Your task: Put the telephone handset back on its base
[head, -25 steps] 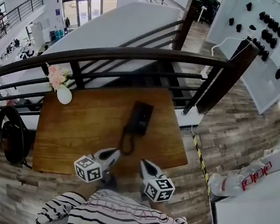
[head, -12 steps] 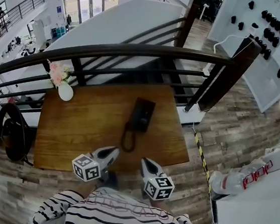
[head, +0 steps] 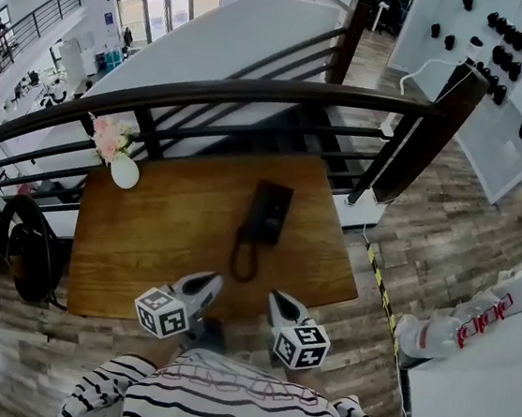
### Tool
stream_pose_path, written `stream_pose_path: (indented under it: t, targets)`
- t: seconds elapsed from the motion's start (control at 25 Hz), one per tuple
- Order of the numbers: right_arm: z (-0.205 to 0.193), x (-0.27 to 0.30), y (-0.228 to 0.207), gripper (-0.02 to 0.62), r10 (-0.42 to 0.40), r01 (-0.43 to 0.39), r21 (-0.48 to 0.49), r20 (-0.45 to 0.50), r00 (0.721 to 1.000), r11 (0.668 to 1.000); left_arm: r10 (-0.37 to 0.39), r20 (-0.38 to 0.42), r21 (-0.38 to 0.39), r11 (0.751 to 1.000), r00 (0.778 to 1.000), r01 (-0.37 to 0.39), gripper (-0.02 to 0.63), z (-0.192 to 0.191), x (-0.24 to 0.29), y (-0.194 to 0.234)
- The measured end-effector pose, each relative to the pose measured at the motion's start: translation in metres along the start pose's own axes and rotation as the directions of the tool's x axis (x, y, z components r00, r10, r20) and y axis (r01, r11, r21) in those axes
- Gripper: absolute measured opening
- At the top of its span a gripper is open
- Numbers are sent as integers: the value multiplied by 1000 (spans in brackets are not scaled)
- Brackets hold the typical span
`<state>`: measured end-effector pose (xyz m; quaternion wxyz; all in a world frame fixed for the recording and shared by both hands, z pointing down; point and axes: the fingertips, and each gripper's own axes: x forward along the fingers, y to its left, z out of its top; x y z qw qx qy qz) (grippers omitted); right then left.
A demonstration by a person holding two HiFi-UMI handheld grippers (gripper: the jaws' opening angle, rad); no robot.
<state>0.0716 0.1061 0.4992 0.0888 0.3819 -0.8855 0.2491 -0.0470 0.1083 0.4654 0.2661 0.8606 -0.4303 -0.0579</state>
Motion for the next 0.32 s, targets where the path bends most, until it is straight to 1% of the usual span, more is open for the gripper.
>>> stream_pose_path:
  t: [0.32]
  targets:
    - [9,10,-1,0,-14,13,18,33,999,1000,-9,14,-9,1000,1000,9,2,1,3,3]
